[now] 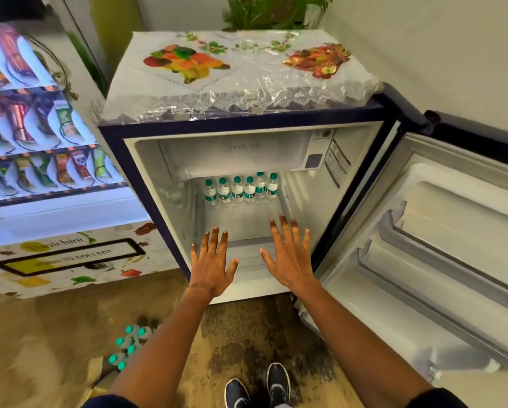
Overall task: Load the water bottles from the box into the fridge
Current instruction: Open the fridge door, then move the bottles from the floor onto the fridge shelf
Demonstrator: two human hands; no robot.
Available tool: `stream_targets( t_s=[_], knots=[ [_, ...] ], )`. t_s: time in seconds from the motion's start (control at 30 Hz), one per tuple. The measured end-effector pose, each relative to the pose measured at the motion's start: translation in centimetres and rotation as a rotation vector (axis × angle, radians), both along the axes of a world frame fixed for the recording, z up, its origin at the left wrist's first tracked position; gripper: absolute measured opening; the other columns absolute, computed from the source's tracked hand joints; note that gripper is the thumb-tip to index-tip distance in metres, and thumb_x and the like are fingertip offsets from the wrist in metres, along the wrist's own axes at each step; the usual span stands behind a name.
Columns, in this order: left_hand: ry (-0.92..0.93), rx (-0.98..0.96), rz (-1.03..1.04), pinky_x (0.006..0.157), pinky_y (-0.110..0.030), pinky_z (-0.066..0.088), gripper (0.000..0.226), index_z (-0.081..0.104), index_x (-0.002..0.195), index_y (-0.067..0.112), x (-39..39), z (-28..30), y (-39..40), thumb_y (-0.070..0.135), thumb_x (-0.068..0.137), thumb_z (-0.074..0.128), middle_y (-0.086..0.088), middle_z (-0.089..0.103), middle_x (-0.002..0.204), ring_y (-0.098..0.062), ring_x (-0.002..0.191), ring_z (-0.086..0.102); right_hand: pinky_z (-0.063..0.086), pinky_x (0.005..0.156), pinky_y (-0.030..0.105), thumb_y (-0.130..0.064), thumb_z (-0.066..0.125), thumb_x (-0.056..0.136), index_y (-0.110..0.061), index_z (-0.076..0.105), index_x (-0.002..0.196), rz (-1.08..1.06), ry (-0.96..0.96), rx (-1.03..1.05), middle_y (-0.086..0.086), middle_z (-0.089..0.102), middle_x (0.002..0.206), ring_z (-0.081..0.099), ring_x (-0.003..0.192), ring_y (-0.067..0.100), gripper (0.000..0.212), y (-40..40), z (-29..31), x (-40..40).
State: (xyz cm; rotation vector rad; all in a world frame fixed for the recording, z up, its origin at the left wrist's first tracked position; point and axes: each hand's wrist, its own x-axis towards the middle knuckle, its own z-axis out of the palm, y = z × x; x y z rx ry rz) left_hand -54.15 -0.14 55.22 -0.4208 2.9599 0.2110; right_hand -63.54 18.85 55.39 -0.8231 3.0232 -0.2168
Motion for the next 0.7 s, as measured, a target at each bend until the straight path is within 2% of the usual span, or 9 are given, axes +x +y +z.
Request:
stream_targets(
  t_s=[0.13,0.27,0.33,0.4,0.53,0.7],
  knots=[
    [-0.034,0.007,0.037,0.117,-0.052,-0.009,0.087,-0.013,0.153,0.022,-1.0,-2.8,-1.2,0.068,0.079,-0.008,-0.001,-0.029,0.155,-0.025,0.148,-0.019,0.011,0.117,0.062,-0.062,0.033,0.093,-0.024,0.011,0.157,0.025,-0.043,0.031,0.008,0.006,0.164,0.008,0.15,0.034,0.078,-1.2,-3.2,-1.8],
    [-0.019,0.034,0.072,0.118,-0.051,-0.011,0.085,-0.017,0.152,0.023,-3.0,-6.8,-2.4,0.068,0.081,-0.006,0.001,-0.032,0.154,-0.022,0.146,-0.024,-0.003,0.118,0.057,-0.063,0.023,0.095,-0.026,-0.004,0.156,0.053,-0.073,0.021,0.004,-0.011,0.164,-0.008,0.151,0.03,0.077,-3.1,-7.7,-3.5],
    [-0.007,0.015,0.074,0.119,-0.052,-0.008,0.079,-0.014,0.153,0.023,-4.3,-9.4,-3.0,0.067,0.09,0.006,-0.001,-0.027,0.157,-0.024,0.147,-0.02,-0.008,0.119,0.055,-0.062,0.025,0.097,-0.027,-0.007,0.156,0.063,-0.069,-0.008,0.003,-0.015,0.163,-0.011,0.151,0.029,0.075,-4.2,-10.0,-4.7],
    [0.062,0.021,0.071,0.118,-0.054,-0.003,0.077,-0.004,0.156,0.022,-5.7,-12.7,-3.9,0.063,0.094,0.016,-0.002,-0.017,0.161,-0.026,0.149,-0.012,-0.003,0.118,0.056,-0.062,0.026,0.096,-0.025,0.0,0.157,0.084,-0.065,-0.051,0.005,-0.008,0.165,-0.005,0.151,0.031,0.075,-5.6,-12.7,-6.3],
    [0.087,-0.01,0.057,0.118,-0.053,-0.001,0.082,0.001,0.156,0.021,-8.7,-19.7,-6.7,0.065,0.087,0.006,-0.004,-0.011,0.162,-0.027,0.15,-0.008,0.014,0.116,0.061,-0.063,0.026,0.093,-0.022,0.018,0.156,0.12,-0.033,-0.126,0.008,0.013,0.164,0.012,0.15,0.034,0.076,-8.4,-19.5,-9.3],
    [0.161,-0.038,0.045,0.118,-0.055,0.004,0.08,0.01,0.156,0.019,-12.4,-26.8,-8.8,0.063,0.089,0.009,-0.007,-0.001,0.164,-0.03,0.151,0.0,0.016,0.116,0.06,-0.064,0.03,0.092,-0.023,0.017,0.156,0.113,0.024,-0.104,0.007,0.013,0.164,0.013,0.149,0.034,0.077,-11.6,-27.5,-13.3]
  ],
)
